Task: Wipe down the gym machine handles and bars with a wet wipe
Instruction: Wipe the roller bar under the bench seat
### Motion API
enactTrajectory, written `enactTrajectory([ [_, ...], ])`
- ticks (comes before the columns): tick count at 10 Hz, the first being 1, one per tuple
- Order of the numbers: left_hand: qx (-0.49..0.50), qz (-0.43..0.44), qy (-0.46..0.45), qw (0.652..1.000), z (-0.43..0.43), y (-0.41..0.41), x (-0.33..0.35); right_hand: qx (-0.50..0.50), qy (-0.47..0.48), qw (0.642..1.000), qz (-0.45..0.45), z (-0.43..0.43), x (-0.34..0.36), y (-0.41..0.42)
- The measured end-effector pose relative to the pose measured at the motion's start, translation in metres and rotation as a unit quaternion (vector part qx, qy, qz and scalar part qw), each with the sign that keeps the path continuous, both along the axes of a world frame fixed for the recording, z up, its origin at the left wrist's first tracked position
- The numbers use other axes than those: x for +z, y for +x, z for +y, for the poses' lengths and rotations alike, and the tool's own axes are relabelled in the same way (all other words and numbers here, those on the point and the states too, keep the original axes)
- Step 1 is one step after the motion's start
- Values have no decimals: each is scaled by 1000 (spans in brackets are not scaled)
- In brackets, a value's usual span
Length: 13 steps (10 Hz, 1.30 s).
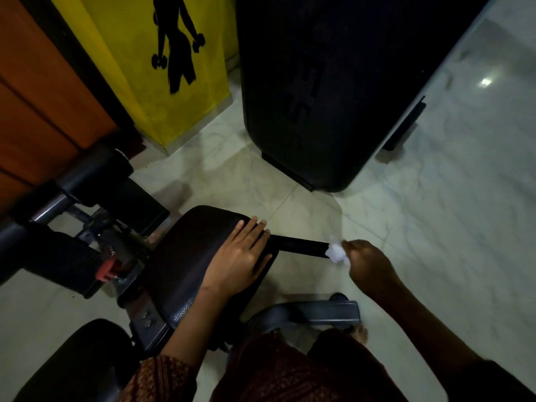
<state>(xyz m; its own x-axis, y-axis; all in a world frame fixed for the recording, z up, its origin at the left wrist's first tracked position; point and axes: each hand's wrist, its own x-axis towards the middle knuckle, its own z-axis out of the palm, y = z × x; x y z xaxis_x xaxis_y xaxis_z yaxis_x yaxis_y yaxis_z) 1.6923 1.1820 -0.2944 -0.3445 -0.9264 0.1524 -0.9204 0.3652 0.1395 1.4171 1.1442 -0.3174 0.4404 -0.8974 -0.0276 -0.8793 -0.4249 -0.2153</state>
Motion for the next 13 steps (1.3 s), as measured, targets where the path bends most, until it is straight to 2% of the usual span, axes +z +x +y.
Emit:
enactTrajectory([
  [1,10,-36,24,999,-4,1,1,9,18,1000,15,-7,3,42],
  [2,27,-52,34,998,-4,-2,4,76,-8,997,4,-5,-6,65],
  [3,44,-57,40,997,2,-6,3,119,-44,992,14,1,-4,49],
  [4,43,-65,29,997,3,-6,2,91,-78,992,28,9,-2,17],
  [5,41,-70,19,996,4,-6,0,53,-169,984,20,17,10,-3],
  [6,41,-59,19,997,3,-7,-1,74,-177,981,34,17,11,26],
  [7,40,-53,22,998,3,-7,0,128,-124,982,59,13,-9,81],
  [8,38,-48,28,998,3,-6,1,190,-106,970,106,9,-21,77],
  [9,41,-49,36,997,3,-5,0,212,-157,956,127,11,-17,26],
  [11,44,-48,38,997,3,-5,-2,137,-217,961,101,23,-6,-17],
  [13,43,-44,42,997,2,-5,-1,143,-116,981,68,3,-10,35],
])
